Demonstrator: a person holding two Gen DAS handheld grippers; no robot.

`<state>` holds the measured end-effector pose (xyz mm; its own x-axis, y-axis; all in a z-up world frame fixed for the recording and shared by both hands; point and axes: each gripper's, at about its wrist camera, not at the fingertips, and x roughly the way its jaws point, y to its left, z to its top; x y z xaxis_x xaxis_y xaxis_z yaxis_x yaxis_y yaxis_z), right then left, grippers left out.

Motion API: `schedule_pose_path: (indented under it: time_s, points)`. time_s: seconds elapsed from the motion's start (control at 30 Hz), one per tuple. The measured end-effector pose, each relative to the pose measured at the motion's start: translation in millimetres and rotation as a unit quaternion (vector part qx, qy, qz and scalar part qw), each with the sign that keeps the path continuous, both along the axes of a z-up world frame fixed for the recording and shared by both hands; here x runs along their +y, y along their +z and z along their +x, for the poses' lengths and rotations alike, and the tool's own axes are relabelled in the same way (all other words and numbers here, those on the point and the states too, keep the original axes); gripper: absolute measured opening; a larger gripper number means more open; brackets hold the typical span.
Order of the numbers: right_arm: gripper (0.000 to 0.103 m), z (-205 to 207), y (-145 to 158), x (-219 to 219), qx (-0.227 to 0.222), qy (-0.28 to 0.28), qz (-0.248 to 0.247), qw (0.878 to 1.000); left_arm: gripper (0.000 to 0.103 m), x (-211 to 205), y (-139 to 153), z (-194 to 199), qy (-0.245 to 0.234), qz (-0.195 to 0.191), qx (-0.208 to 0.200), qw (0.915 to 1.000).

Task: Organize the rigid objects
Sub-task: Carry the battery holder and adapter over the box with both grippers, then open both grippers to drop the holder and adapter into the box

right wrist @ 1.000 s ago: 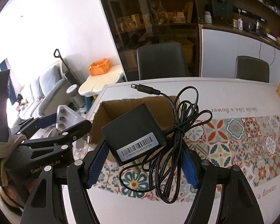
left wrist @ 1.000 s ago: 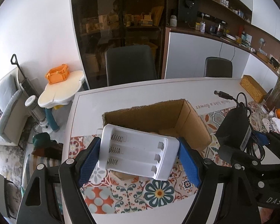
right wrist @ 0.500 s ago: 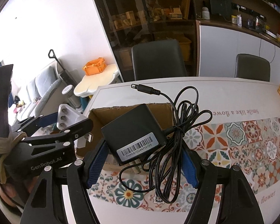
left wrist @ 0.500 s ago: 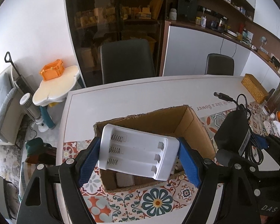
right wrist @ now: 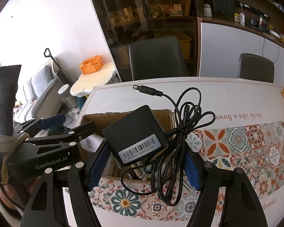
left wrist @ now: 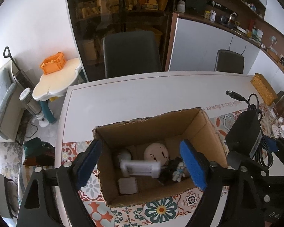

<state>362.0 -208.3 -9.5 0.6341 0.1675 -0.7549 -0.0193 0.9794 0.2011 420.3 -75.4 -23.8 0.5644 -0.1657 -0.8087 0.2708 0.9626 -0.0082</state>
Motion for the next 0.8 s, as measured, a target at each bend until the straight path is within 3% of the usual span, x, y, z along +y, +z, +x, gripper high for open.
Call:
schedule_pose_path:
  time_s: [0.37, 0.8]
  points:
    - [0.072, 18.2, -9.4, 14.6, 0.023, 0.022, 0.004, 0.999, 0.101, 37.7, 2.2, -6.9, 0.065, 0.013, -0.015, 0.9977]
    - [0.075, 45.3, -28.8, 48.2, 0.055, 0.064, 0.008, 0.996, 0.102, 73.7, -1.1, -10.6, 0.102, 0.029, -0.027, 0.9940]
